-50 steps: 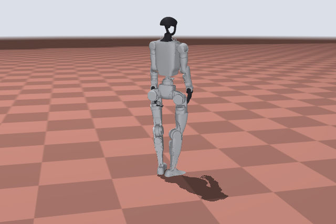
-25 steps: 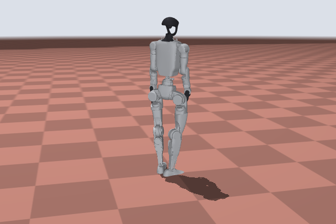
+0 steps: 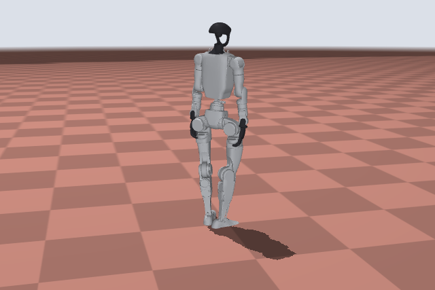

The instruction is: In place motions

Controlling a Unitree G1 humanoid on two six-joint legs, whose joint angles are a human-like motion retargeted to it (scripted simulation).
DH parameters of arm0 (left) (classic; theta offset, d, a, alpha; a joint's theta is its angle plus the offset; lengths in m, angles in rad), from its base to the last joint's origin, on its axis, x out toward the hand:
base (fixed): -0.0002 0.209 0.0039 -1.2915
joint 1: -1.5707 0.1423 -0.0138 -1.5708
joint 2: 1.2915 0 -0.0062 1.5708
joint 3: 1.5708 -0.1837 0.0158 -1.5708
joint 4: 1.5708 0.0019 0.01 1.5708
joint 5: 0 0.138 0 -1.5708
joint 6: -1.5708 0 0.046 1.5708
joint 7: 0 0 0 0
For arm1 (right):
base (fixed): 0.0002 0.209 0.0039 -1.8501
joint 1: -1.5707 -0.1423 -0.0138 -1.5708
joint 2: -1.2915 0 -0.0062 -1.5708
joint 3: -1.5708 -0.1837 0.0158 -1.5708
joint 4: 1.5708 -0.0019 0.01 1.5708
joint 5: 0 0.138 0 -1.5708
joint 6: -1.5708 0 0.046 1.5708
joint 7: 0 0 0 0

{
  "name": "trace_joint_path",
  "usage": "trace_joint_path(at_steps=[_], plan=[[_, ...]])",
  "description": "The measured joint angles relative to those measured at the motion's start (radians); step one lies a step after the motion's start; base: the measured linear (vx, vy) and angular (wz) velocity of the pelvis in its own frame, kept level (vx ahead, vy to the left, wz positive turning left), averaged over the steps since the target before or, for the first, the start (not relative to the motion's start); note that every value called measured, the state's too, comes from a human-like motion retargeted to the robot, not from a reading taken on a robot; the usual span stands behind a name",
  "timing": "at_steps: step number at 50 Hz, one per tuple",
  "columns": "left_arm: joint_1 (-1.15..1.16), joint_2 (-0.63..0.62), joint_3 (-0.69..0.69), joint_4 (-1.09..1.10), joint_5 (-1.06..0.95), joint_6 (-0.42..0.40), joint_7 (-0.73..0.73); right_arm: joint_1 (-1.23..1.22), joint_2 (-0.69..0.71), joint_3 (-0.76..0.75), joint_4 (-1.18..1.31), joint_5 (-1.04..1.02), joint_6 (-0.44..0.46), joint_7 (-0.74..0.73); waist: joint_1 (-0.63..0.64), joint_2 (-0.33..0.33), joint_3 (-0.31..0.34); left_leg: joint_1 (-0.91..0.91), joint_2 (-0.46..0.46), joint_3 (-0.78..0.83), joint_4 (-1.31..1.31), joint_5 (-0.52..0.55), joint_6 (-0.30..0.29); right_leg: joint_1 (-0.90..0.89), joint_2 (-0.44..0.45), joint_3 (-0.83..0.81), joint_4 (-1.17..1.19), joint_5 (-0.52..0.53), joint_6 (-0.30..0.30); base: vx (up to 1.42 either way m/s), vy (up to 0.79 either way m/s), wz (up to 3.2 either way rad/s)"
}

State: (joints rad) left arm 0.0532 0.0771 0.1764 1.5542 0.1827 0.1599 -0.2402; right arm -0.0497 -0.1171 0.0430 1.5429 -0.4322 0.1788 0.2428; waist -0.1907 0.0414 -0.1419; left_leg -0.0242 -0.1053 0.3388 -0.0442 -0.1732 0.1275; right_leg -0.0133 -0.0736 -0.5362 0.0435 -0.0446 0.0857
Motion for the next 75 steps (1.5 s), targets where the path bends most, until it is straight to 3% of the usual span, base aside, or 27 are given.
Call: trace_joint_path(at_steps=[20,40,75], plan=[[-0.038,-0.028,-0.039,-0.037,0.001,-0.008,-0.005,-0.032,0.073,0.100,-0.106,-0.017,-0.046,0.048,0.006,-0.004,-0.007,-0.001,-0.005,-0.002,0.001,-0.007,0.005,-0.006,-0.006,0.003,0.006,0.002,-0.003,0.00,0.00,0.00],[-0.030,-0.023,-0.016,0.007,0.014,-0.008,-0.009,-0.009,0.039,0.048,-0.014,-0.038,0.006,0.053,-0.014,-0.012,-0.010,0.001,-0.002,0.006,0.004,-0.022,0.006,-0.018,-0.008,0.009,0.015,0.000,-0.006,0.00,0.00,0.00],[-0.037,-0.024,-0.004,-0.005,0.009,-0.010,-0.040,-0.017,0.050,0.074,-0.042,-0.093,0.008,0.067,-0.033,0.005,-0.020,-0.006,0.002,0.050,-0.003,-0.034,0.005,-0.050,-0.008,0.045,0.021,0.007,-0.010,0.00,0.00,-0.06]])
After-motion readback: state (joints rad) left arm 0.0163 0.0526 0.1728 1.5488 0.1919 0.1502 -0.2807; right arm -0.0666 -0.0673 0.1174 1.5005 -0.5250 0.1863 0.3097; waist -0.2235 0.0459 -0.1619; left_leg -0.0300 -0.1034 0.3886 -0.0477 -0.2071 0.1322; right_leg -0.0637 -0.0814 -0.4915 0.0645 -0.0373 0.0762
